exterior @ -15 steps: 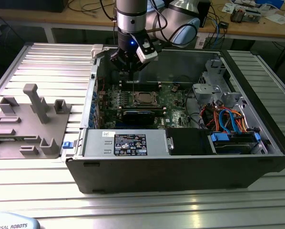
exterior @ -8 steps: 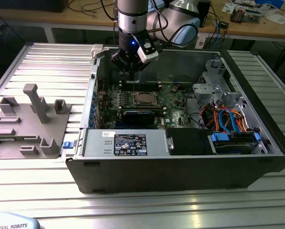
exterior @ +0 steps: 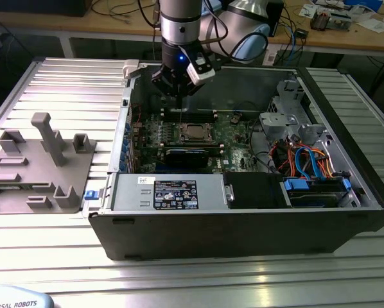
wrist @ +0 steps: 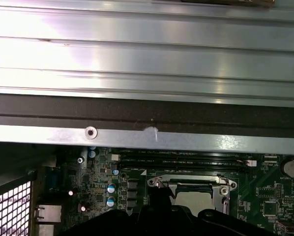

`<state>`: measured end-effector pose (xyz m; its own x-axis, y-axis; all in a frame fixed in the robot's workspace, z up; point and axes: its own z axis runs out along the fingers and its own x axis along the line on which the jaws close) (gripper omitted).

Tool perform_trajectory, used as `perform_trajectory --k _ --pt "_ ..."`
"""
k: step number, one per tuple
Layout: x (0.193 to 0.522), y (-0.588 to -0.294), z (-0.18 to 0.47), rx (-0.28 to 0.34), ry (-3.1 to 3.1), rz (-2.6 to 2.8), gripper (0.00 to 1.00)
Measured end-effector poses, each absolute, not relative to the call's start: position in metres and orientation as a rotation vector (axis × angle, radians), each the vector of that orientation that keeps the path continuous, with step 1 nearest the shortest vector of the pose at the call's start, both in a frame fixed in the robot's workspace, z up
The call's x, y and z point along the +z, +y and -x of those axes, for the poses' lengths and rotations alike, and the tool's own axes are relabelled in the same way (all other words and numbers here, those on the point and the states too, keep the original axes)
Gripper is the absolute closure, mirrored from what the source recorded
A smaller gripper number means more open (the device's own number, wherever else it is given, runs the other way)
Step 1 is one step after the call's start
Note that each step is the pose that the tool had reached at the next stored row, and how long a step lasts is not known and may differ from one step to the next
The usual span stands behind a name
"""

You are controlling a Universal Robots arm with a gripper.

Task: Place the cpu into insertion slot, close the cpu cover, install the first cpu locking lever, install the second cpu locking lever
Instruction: 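Install the first cpu locking lever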

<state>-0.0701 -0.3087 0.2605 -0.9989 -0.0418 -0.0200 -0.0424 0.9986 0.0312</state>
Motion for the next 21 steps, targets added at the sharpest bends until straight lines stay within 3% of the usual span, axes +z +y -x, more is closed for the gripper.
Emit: perform_trajectory --k 21 --pt "0.2572 -0.3087 0.0674 0.049 3.121 0.069 0.89"
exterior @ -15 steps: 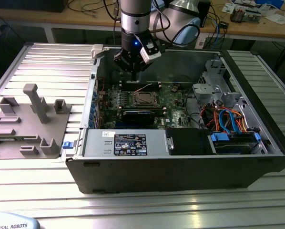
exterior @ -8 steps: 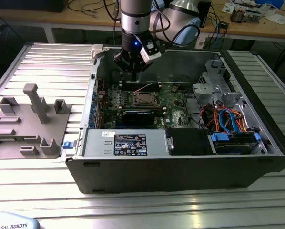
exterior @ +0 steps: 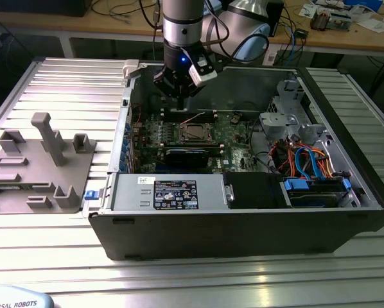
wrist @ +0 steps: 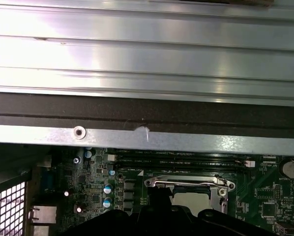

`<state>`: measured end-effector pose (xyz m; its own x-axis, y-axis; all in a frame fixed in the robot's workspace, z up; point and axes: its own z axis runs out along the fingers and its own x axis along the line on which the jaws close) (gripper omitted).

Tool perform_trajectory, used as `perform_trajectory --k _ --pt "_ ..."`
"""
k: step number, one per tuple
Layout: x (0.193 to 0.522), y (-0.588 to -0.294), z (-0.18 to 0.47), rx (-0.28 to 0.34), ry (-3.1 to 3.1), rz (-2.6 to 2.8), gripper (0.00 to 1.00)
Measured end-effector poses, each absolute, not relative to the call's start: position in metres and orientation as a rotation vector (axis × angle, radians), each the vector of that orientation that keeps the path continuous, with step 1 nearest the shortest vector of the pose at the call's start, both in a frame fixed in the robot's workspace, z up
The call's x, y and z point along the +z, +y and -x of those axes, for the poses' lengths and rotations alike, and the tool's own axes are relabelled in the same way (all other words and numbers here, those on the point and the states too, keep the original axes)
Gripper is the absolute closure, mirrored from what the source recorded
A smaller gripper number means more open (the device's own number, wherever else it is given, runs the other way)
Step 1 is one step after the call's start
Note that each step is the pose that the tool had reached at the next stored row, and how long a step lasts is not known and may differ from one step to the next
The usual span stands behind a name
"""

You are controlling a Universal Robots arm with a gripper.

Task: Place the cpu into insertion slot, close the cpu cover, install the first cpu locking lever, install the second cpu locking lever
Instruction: 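Install the first cpu locking lever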

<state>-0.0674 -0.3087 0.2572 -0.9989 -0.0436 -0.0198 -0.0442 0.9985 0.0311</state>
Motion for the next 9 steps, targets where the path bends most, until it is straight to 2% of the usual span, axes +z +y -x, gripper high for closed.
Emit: perform_trajectory --k 9 --pt "0.2553 -0.3086 0.0671 0.049 3.121 0.071 0.89"
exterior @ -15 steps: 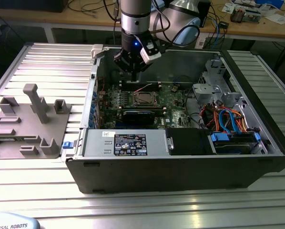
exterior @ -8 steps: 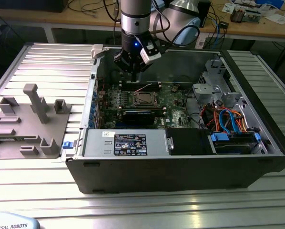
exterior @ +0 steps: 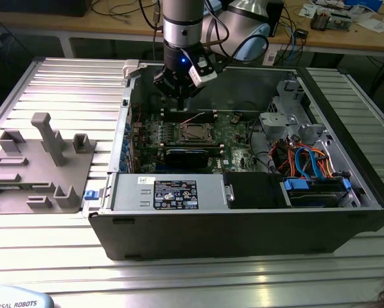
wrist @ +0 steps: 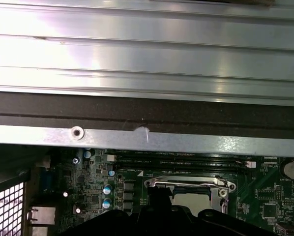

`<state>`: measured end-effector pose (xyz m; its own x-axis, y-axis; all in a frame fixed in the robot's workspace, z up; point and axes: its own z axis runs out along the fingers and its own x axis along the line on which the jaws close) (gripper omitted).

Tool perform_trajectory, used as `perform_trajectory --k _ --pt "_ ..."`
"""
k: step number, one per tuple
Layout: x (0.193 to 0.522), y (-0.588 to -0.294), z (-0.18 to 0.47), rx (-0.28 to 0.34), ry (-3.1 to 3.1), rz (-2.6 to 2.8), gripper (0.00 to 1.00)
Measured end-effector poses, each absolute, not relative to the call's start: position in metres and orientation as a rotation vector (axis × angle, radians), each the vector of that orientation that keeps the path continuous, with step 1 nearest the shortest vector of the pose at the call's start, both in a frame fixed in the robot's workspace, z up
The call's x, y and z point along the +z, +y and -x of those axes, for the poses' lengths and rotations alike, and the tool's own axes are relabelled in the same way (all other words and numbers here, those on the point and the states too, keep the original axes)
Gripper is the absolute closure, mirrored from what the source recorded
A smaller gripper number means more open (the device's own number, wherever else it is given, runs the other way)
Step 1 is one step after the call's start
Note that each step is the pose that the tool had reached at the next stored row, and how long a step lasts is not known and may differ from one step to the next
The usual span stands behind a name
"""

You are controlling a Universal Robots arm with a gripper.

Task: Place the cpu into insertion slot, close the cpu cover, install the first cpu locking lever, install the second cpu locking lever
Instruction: 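Install the first cpu locking lever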

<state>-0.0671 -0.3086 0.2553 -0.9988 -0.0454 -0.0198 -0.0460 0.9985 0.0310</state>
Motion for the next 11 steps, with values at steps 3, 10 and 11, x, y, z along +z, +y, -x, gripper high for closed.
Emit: perform_trajectory --k 3,10,11 --pt "0.2547 -0.3085 0.0669 0.049 3.121 0.072 0.89" --pt "0.2536 -0.3082 0.0666 0.049 3.121 0.074 0.89" --pt "0.2535 -0.3082 0.0665 0.049 3.121 0.074 0.89"
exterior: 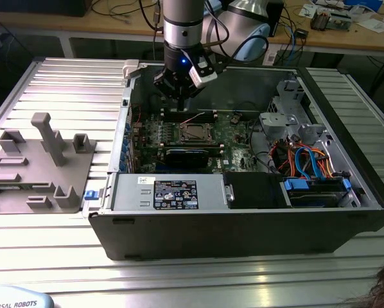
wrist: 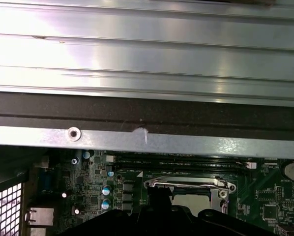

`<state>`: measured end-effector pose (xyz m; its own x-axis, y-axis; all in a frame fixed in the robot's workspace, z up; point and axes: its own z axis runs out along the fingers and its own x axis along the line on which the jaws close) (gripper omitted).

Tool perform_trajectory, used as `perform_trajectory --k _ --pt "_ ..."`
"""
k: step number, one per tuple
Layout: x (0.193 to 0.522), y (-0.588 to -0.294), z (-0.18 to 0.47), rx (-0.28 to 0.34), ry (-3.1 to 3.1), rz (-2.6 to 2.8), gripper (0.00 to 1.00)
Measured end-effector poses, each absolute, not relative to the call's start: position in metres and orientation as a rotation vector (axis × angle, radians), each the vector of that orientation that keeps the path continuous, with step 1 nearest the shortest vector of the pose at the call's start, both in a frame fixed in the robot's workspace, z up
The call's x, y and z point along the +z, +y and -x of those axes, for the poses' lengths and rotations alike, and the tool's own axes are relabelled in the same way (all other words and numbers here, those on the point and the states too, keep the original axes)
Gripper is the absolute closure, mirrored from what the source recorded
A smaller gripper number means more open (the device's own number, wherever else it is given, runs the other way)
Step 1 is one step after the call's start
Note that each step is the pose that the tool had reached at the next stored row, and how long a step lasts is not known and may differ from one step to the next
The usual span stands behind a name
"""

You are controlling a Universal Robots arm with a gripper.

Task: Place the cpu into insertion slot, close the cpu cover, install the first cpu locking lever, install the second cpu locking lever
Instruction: 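Install the first cpu locking lever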

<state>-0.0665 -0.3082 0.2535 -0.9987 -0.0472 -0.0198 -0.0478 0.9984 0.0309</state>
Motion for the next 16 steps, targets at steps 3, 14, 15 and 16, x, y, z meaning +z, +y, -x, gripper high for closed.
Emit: perform_trajectory --k 3,14,15,16 --pt "0.253 -0.308 0.0664 0.049 3.121 0.075 0.89" --pt "0.2494 -0.3077 0.0656 0.049 3.121 0.079 0.89" --pt "0.2491 -0.3077 0.0655 0.049 3.121 0.08 0.89" --pt "0.249 -0.3077 0.0655 0.049 3.121 0.079 0.89"
